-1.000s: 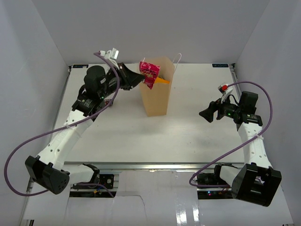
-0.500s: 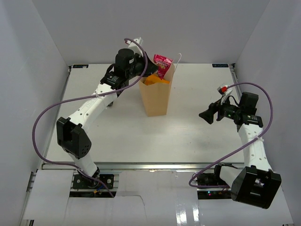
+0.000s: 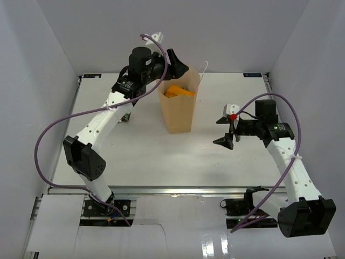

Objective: Place the snacks into the paper bag

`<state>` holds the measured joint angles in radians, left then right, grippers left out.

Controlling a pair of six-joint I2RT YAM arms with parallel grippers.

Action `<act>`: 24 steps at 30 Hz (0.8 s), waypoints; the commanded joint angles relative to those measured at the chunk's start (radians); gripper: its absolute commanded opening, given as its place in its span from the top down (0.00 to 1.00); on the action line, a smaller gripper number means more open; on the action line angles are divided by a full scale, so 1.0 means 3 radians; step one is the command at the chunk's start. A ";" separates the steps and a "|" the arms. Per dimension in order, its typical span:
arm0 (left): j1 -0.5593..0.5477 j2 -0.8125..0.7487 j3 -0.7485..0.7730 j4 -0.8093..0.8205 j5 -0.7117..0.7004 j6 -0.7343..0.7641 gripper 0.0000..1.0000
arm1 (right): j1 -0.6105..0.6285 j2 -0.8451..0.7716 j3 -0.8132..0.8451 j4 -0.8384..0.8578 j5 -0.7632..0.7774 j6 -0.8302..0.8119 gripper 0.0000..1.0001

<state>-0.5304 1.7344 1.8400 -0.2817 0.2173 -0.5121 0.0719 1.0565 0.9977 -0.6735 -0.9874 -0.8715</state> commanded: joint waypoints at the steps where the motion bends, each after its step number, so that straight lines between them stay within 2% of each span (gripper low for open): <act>1: -0.0016 -0.0473 -0.0002 -0.0012 0.0166 0.0035 0.27 | 0.0450 0.0078 0.0253 -0.0291 0.0198 -0.0684 0.09; 4: -0.0016 -0.0926 -0.0375 -0.0027 -0.0074 0.0066 0.24 | 0.0786 0.0262 0.0437 -0.0383 0.0417 -0.0975 0.09; 8: 0.0009 -0.1602 -0.1222 -0.0139 -0.0600 -0.0006 0.21 | 0.1023 0.0492 0.0652 -0.0342 0.0612 -0.1012 0.09; 11: 0.0096 -0.2063 -0.1648 -0.0445 -0.1132 -0.0332 0.20 | 0.1186 0.0610 0.0703 -0.0169 0.0821 -0.0895 0.10; 13: 0.0269 -0.2323 -0.2031 -0.0609 -0.1372 -0.0771 0.21 | 0.1299 0.0635 0.0688 0.0030 0.1061 -0.0742 0.10; 15: 0.0580 -0.2467 -0.2439 -0.0763 -0.1374 -0.1281 0.21 | 0.1401 0.0656 0.0647 0.0250 0.1443 -0.0532 0.10; 19: 0.1123 -0.2652 -0.3024 -0.0738 -0.1159 -0.1992 0.21 | 0.1478 0.0661 0.0479 0.0818 0.2068 -0.0021 0.11; 22: 0.1354 -0.2540 -0.3254 -0.0672 -0.1143 -0.2488 0.17 | 0.1473 0.0661 0.0402 0.1073 0.2427 0.0256 0.11; 24: 0.1476 -0.2320 -0.3306 -0.0565 -0.1077 -0.2649 0.15 | 0.1473 0.0646 0.0310 0.1171 0.2606 0.0409 0.11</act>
<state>-0.1253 1.0065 0.8562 -0.4782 -0.1177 -1.1137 0.5137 1.2591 1.1202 -0.4400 -0.3546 -0.8654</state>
